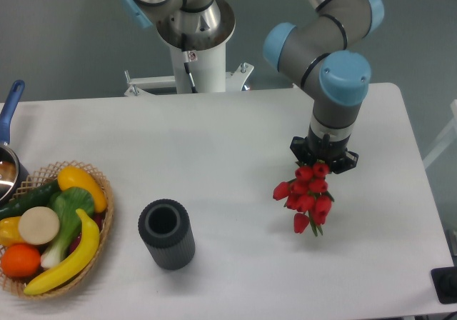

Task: Place the flowers on the table
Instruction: 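Open the gripper to release the tulips onto the table, then raise the open gripper away from the tulips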

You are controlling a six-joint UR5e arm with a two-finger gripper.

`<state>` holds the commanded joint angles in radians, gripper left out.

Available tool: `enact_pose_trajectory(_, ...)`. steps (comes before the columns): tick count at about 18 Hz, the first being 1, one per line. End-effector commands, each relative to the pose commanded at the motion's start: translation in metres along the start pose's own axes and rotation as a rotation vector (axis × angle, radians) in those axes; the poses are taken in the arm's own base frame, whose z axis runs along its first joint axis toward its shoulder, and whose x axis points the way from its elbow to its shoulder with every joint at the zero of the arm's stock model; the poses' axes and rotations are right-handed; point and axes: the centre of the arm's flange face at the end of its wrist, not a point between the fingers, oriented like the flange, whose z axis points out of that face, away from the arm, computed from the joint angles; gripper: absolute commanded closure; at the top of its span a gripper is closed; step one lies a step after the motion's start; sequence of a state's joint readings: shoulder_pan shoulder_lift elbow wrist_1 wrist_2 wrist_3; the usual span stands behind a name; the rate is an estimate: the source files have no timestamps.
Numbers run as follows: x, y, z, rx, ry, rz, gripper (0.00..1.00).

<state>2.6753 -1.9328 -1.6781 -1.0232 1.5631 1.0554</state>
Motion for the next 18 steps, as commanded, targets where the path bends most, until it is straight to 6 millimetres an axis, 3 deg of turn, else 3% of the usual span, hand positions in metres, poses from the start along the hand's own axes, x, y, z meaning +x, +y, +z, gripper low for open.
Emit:
enact_pose_trajectory(5, 0.004, 0.003, 0.002, 0.0, 0.009, 0.0, 0.0)
enact_pose_trajectory(8, 0.002, 0.008, -0.006, 0.009, -0.011, -0.003, 0.0)
enact_pose_trajectory(16, -0.021, 0.068, -0.031, 0.045, -0.064, -0.015, 0.0)
enact_pose_trajectory(18, -0.018, 0.073, -0.032, 0.05, -0.065, 0.039, 0.0)
